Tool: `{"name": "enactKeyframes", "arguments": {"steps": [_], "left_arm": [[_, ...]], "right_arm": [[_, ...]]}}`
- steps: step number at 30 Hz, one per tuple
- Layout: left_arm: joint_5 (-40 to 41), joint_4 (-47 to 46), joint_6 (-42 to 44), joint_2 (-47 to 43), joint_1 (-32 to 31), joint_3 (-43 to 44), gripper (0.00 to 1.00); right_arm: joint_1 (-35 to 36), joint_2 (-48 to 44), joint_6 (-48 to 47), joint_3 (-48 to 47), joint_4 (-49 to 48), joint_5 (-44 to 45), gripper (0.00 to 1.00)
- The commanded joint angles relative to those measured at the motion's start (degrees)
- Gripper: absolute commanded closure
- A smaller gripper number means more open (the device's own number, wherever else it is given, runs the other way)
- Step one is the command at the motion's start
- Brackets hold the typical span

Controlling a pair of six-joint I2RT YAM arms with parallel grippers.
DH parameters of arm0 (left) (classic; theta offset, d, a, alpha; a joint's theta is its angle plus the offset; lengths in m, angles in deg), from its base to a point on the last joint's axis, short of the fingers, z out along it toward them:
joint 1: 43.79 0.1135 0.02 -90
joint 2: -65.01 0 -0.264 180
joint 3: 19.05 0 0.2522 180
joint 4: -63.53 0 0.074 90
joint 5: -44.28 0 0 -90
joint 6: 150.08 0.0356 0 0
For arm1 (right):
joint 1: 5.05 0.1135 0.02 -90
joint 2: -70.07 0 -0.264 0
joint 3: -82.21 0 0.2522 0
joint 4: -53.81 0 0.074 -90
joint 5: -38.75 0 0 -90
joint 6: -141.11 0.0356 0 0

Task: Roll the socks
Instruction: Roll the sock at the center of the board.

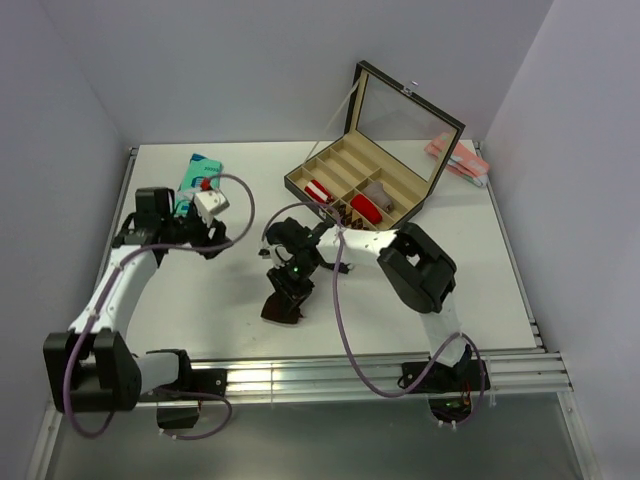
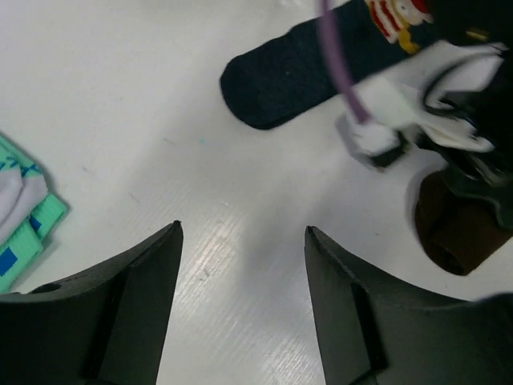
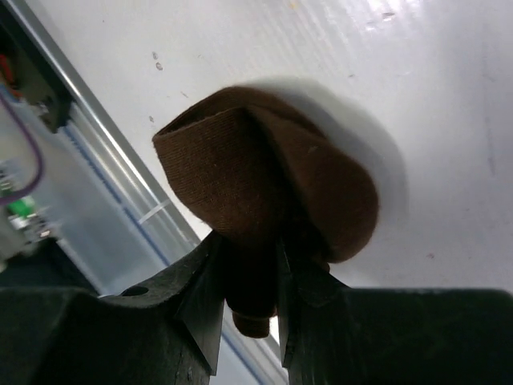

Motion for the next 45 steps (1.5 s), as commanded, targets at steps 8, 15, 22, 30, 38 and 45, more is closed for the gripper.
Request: {"name": "enactKeyframes", "arguments": {"steps": [8, 15, 22, 30, 38, 45], "left_arm": [[10.71, -6.11, 12.28, -21.45, -20.08, -20.35, 0.24], [14.42, -8.39, 12.02, -23.76, -30.56, -26.59, 0.17], [18.81, -14.19, 9.38, -22.70, -40.48, -32.13, 0.13], [23.12, -23.24, 5.78, -18.66, -47.09, -34.94, 0.16], [25.57, -30.00, 5.16, -11.98, -48.76, -34.24, 0.23], [26.90, -33.00, 5.69, -7.59, -48.76, -33.89, 0.34]], "right_arm": [[-4.44, 8.97, -1.62, -6.33, 7.24, -2.39, 0.89], [-5.41, 10.20, -0.48, -6.51, 6.89, -3.53, 0.87], [-6.37, 10.91, 0.49, -5.63, 5.75, -4.68, 0.91], [-6.99, 11.87, 0.93, -5.46, 5.30, -5.12, 0.92], [-7.61, 11.53, 0.49, -4.40, 4.69, -6.08, 0.94], [-8.04, 10.91, 0.05, -3.17, 3.90, -6.70, 0.96]]}}
